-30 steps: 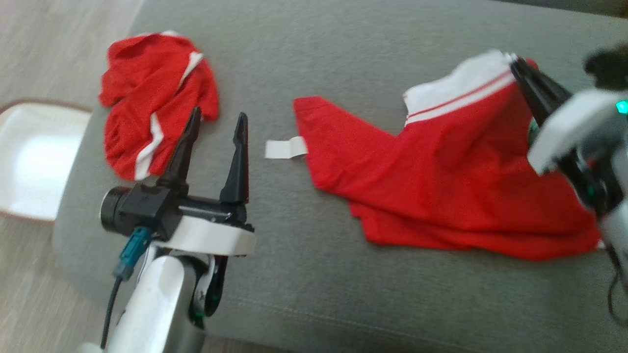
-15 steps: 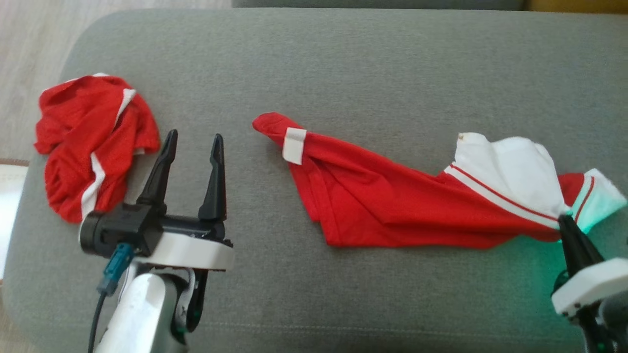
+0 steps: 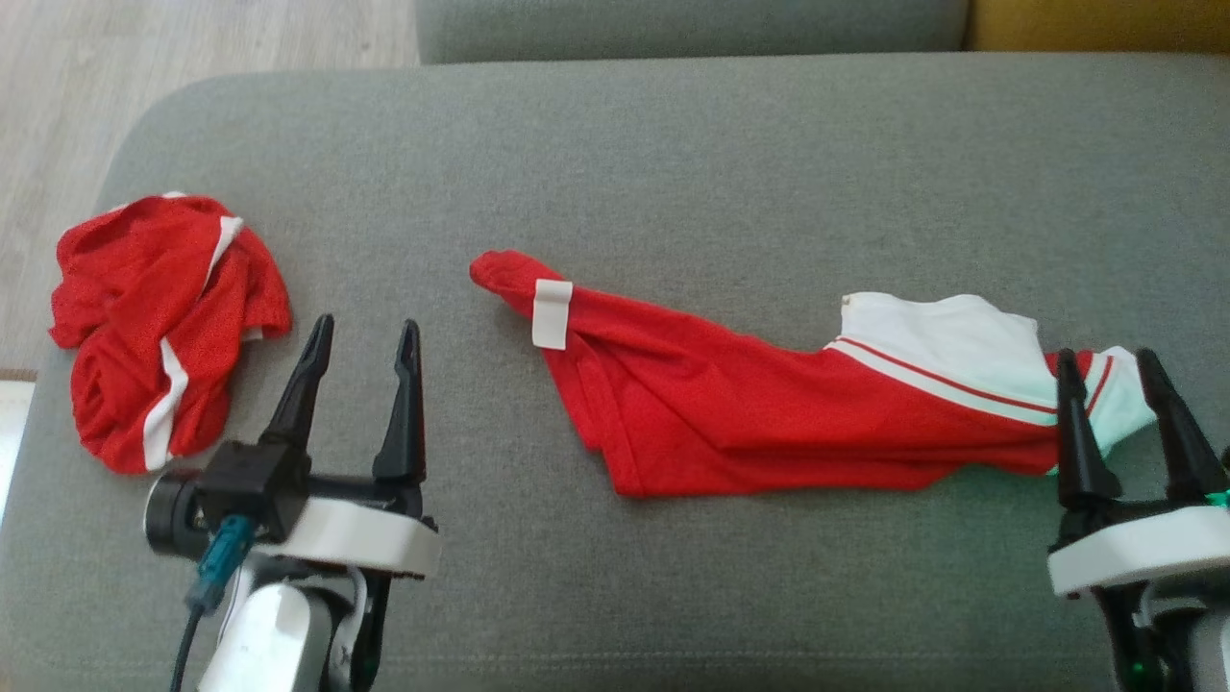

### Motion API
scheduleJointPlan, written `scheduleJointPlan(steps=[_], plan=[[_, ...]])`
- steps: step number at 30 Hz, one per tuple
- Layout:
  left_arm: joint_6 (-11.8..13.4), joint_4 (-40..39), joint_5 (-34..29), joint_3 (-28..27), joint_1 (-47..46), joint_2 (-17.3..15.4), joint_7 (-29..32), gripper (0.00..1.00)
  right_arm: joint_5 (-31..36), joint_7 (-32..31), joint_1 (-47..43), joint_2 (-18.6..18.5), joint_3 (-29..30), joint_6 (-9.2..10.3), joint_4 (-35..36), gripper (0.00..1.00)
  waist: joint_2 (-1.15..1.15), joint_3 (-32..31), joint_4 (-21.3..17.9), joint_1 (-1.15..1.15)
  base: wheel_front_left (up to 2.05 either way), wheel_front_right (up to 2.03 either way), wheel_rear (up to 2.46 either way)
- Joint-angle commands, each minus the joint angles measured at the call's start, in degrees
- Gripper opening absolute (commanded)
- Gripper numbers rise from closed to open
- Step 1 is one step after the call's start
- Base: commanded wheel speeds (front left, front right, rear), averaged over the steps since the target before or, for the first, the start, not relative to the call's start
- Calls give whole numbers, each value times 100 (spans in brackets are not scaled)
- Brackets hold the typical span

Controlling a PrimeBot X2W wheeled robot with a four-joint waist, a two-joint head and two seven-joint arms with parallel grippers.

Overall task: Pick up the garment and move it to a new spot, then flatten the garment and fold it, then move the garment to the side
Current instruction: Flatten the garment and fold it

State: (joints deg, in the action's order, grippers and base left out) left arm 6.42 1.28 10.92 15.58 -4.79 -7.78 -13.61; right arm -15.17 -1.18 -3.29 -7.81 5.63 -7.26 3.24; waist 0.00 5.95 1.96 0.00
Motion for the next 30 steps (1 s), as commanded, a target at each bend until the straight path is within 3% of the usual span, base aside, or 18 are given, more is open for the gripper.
scheduleJointPlan(steps=[1,9,19,25,30], plan=[[43,-200,26,-263,-132,-122,22,100,83,69,-11,-33,-172,-23,305,100,0,-79,-45,0,0,0,0],[135,-257,83,-271,161,-159,110,100,207,-130,-345,149,-417,-23,936,100,0,-215,-134,0,0,0,0],[167,-250,40,-145,132,-166,195,100,212,-245,-381,225,-416,-23,1078,100,0,-165,-141,0,0,0,0],[-68,41,-41,351,-286,31,523,100,212,-297,-277,230,-484,-23,1103,100,0,51,-205,0,0,0,0],[-330,890,92,844,-912,323,908,100,177,-360,-107,212,-601,-23,1063,100,0,359,-415,0,0,0,0]])
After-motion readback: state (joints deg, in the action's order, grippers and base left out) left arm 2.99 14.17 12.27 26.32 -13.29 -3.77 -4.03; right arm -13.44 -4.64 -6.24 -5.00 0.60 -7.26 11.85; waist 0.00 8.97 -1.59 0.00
